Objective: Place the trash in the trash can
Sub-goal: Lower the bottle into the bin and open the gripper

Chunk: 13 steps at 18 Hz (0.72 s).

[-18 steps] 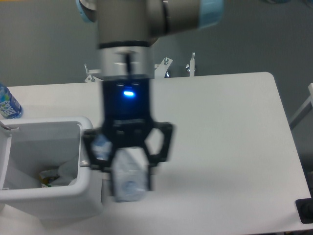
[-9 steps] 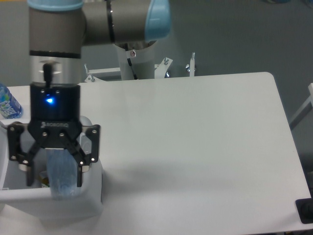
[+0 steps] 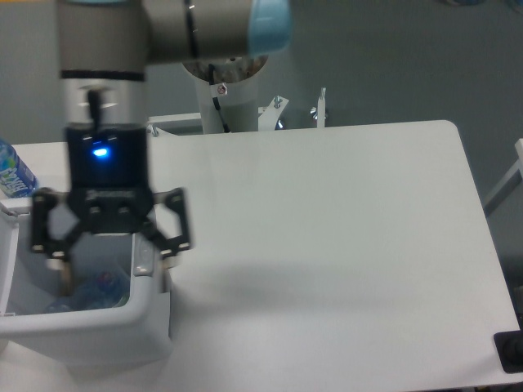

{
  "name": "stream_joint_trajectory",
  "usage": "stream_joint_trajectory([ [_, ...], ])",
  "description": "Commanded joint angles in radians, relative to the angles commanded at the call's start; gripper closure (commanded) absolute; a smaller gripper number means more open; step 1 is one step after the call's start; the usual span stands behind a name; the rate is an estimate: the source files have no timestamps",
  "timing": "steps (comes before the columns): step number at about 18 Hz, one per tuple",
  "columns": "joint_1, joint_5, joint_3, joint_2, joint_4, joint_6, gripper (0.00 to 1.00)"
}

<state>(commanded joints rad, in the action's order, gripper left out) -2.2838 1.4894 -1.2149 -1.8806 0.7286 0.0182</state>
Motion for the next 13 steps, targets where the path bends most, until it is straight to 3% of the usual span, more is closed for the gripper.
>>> stream_joint_trajectory([
  [2,-0.046,0.055,-0.02,-0.002,0.011,0.064,0.0],
  [5,-0.105,0.117,-0.095,0.015,0.072,0.251,0.0],
  [6,-0.124,0.124,-0.112,0.038,0.107,0.329,0.0],
  [9,-0.212,0.127,-0.123,0.086,0.3,0.587,0.0],
  [11,-0.249,0.127,-0.124,0.1,0.348,0.718,0.0],
  [13,-0.267,0.127,-0.127,0.1,0.35,0.759,0.0],
])
